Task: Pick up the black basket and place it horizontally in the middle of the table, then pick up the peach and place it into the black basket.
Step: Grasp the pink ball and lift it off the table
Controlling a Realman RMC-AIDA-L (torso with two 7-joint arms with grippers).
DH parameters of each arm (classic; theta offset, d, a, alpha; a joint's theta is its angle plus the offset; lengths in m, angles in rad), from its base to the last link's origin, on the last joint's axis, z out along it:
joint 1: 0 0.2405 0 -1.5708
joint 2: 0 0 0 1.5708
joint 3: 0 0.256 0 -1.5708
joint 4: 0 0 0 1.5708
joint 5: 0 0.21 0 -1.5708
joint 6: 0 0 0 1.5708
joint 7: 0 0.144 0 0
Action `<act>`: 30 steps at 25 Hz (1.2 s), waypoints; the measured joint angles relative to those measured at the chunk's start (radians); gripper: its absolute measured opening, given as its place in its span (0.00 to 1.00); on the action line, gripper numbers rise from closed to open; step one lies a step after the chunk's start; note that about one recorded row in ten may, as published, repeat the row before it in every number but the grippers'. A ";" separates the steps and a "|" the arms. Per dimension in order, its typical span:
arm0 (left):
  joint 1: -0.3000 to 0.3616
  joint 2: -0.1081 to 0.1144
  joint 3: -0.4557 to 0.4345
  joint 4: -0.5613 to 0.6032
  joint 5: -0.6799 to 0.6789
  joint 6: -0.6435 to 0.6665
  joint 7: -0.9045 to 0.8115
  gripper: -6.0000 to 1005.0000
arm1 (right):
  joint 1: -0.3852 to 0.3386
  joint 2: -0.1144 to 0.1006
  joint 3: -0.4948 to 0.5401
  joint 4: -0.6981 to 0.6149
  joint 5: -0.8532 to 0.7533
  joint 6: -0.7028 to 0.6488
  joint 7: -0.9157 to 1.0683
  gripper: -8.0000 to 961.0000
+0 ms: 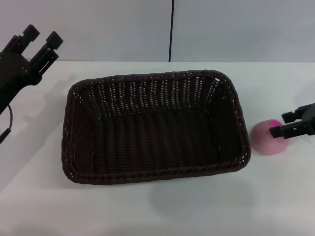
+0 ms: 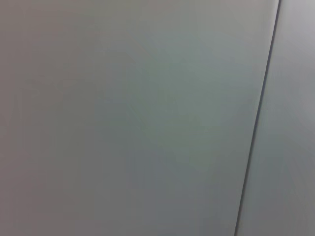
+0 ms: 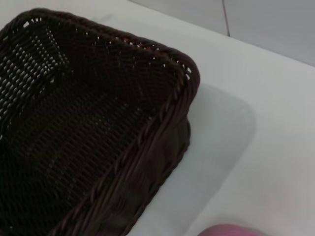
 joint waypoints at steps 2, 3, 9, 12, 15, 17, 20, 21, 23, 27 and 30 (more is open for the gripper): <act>0.000 0.000 0.000 -0.001 0.001 0.000 0.000 0.72 | 0.007 0.001 -0.027 0.019 -0.001 0.017 0.001 0.73; 0.000 0.000 0.000 -0.001 0.001 0.000 0.000 0.72 | 0.007 0.001 -0.027 0.019 -0.001 0.017 0.001 0.73; 0.004 0.000 0.000 -0.002 0.002 0.000 0.001 0.72 | 0.018 -0.002 -0.087 0.081 -0.001 0.070 0.001 0.73; 0.004 0.000 0.000 -0.002 0.002 0.000 0.001 0.72 | 0.019 -0.001 -0.094 0.085 -0.002 0.077 0.000 0.65; 0.006 -0.001 0.000 -0.002 0.002 0.000 0.001 0.72 | 0.020 0.001 -0.112 0.086 -0.002 0.083 -0.004 0.57; 0.006 -0.001 0.000 -0.002 0.002 0.000 0.001 0.72 | 0.018 0.001 -0.121 0.085 -0.002 0.085 -0.004 0.53; 0.006 -0.002 0.000 -0.001 0.001 -0.001 0.001 0.72 | 0.010 0.001 -0.115 0.073 0.001 0.085 -0.005 0.47; 0.007 -0.002 0.000 -0.001 0.001 -0.001 0.001 0.72 | 0.007 0.001 -0.108 0.067 0.005 0.083 -0.006 0.45; 0.009 -0.002 0.000 -0.001 -0.002 -0.001 0.001 0.72 | -0.003 0.001 -0.084 0.048 0.021 0.079 -0.007 0.41; 0.011 -0.001 -0.001 -0.001 -0.003 -0.002 0.001 0.72 | -0.073 -0.001 -0.011 -0.036 0.228 0.057 -0.034 0.34; 0.011 0.001 -0.002 -0.001 -0.004 -0.002 0.001 0.72 | -0.107 0.002 0.032 -0.055 0.367 0.044 -0.077 0.31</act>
